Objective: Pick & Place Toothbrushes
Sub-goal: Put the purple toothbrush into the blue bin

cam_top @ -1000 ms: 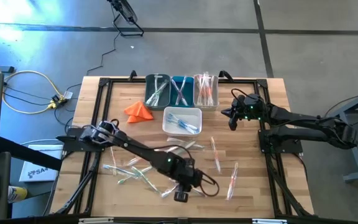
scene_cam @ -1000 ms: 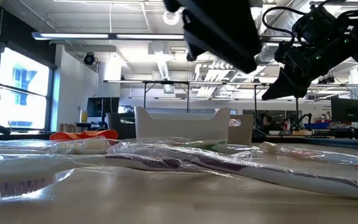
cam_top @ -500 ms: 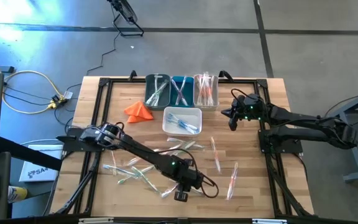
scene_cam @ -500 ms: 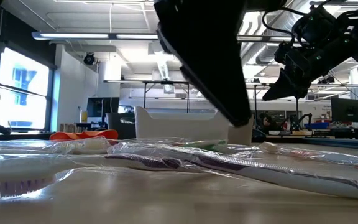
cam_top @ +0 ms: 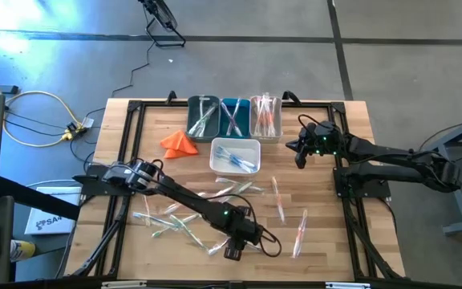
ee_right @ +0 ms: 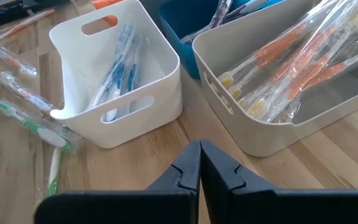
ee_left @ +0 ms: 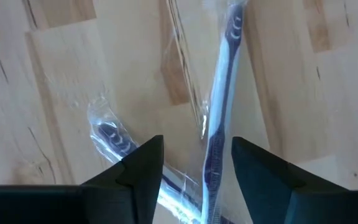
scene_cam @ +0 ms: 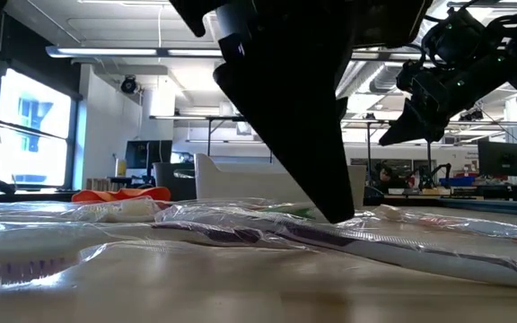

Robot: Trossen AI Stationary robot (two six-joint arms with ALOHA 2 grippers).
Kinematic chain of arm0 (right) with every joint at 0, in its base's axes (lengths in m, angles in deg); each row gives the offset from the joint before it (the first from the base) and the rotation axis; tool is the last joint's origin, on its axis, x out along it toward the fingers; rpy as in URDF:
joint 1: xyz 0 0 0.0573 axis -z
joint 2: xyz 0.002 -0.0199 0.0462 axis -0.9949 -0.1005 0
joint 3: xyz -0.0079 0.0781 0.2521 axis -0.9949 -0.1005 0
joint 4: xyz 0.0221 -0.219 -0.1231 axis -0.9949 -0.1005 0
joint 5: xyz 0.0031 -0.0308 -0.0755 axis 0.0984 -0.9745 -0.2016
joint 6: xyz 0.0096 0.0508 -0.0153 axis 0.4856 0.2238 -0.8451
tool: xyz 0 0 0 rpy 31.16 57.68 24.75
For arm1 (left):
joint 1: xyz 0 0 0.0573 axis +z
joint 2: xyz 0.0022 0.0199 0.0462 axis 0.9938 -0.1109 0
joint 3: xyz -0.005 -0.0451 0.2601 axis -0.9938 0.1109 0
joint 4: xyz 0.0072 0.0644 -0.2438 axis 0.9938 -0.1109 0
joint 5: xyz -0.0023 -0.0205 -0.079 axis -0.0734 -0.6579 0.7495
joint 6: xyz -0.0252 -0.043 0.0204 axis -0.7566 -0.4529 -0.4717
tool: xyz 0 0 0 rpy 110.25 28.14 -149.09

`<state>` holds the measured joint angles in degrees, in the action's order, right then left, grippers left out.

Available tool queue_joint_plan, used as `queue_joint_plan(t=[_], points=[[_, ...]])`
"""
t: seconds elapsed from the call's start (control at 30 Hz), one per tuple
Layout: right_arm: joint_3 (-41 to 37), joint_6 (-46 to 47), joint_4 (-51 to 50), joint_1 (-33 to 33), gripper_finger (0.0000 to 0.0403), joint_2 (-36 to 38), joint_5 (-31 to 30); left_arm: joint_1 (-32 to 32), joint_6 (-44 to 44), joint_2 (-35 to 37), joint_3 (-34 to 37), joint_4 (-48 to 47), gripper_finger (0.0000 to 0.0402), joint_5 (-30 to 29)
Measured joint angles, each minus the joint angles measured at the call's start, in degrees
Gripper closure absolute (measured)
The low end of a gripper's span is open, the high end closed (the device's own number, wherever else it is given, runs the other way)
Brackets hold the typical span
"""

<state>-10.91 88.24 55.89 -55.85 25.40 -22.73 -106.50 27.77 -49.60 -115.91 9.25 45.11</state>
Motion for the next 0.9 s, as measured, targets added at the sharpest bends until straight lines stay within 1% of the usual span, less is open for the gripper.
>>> queue_joint_plan(t=[0.23, 0.33, 0.4, 0.53, 0.77, 0.9], points=[[0.0, -0.01, -0.04, 0.0, 0.0401, 0.0, 0.0, -0.02, -0.33, -0.85, -0.08, 0.26, 0.0226, 0.4], [0.0, -0.01, -0.04, 0.0, 0.0401, 0.0, 0.0, -0.02, -0.57, -1.65, 0.13, -0.58, 0.0227, 1.01], [0.0, 0.0, -0.04, 0.0, 0.0401, 0.0, 0.0, -0.03, -0.7, -2.52, -0.19, 0.91, 0.0227, 2.2], [0.0, -0.01, -0.08, 0.0, 0.0401, 0.0, 0.0, -0.02, -1.28, -3.21, -0.25, 0.7, 0.0227, 3.13], [0.0, -0.01, -0.06, 0.0, 0.0401, 0.0, 0.0, -0.01, -2.05, -3.32, -0.22, 0.64, 0.0228, 3.63], [0.0, -0.01, -0.04, 0.0, 0.0401, 0.0, 0.0, 0.0, -2.05, -3.41, -0.2, 0.58, 0.0249, 3.6]])
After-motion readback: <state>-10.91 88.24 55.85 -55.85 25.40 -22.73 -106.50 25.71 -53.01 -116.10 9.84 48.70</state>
